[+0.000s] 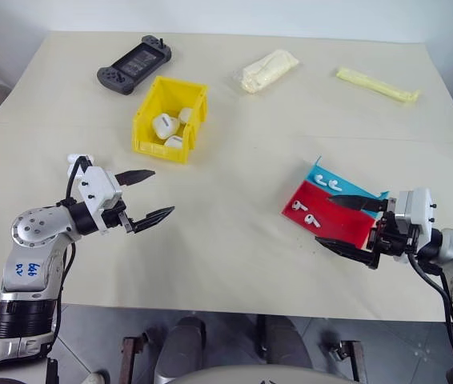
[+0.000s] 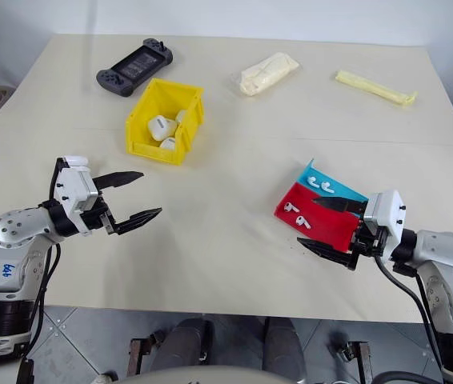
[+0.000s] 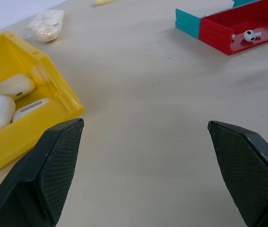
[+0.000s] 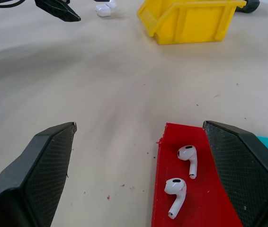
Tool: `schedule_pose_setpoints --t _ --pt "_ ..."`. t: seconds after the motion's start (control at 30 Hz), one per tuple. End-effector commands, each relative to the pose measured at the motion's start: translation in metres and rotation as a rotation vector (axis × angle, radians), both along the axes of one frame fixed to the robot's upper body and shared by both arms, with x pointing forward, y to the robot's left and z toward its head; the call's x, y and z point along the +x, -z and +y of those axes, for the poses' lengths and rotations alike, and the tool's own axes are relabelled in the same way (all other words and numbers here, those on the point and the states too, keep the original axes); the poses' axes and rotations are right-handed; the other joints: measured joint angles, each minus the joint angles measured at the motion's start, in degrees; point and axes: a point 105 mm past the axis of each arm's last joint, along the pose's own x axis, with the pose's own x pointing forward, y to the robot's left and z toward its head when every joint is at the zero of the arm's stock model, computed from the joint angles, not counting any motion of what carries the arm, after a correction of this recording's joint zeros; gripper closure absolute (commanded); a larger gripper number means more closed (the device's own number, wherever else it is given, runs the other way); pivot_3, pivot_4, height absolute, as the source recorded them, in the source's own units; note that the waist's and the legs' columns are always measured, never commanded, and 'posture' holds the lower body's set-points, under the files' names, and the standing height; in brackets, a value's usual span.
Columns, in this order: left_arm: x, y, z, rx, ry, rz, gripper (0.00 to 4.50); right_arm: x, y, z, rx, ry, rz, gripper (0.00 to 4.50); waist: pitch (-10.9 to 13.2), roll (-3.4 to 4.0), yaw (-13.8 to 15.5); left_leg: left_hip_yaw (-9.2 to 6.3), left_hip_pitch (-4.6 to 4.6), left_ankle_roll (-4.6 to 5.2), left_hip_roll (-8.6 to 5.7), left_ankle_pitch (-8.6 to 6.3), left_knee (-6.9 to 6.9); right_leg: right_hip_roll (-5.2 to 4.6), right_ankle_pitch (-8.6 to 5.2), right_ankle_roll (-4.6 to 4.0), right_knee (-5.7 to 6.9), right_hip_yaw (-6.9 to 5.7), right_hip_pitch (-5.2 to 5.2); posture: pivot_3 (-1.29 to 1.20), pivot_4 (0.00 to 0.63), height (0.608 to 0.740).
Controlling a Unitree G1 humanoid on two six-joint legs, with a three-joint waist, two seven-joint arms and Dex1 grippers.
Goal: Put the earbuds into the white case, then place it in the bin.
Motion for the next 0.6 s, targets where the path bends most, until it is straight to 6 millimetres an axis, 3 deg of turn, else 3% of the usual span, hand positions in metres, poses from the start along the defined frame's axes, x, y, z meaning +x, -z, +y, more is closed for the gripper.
schedule_pose_setpoints --t 0.03,0.23,0.43,0.6 --pt "0.001 -0.009 -0.001 0.003 -0.010 -0.054 0.03 0.000 -0.010 -0.005 -0.005 0.008 -0.048 0.00 0.0 0.00 0.0 0.00 0.00 0.00 0.00 0.00 0.00 0.00 0.00 0.00 0.00 0.00 0.00 0.00 0.150 0.740" --pt "0.000 -0.011 0.013 -0.063 -0.093 -0.051 0.03 0.006 -0.010 0.002 0.006 -0.028 -0.044 0.00 0.0 0.00 -0.3 0.00 0.00 0.00 0.01 0.00 0.00 0.00 0.00 0.00 0.00 0.00 0.00 0.00 0.150 0.740" --pt "-0.014 -0.002 0.068 -0.136 -0.417 -0.067 0.03 0.011 -0.019 0.028 0.064 -0.111 -0.068 0.00 0.0 0.00 -1.4 -0.01 0.02 -0.03 0.06 0.00 -0.03 0.00 -0.01 -0.01 -0.01 0.00 -0.02 0.00 0.150 0.740" --pt "-0.039 0.006 0.096 -0.167 -0.609 -0.051 0.03 0.014 -0.028 0.049 0.121 -0.166 -0.085 0.00 0.0 -0.01 -1.1 -0.02 0.01 -0.04 0.05 -0.01 -0.03 -0.06 -0.01 -0.01 -0.02 0.01 -0.04 0.00 0.150 0.740"
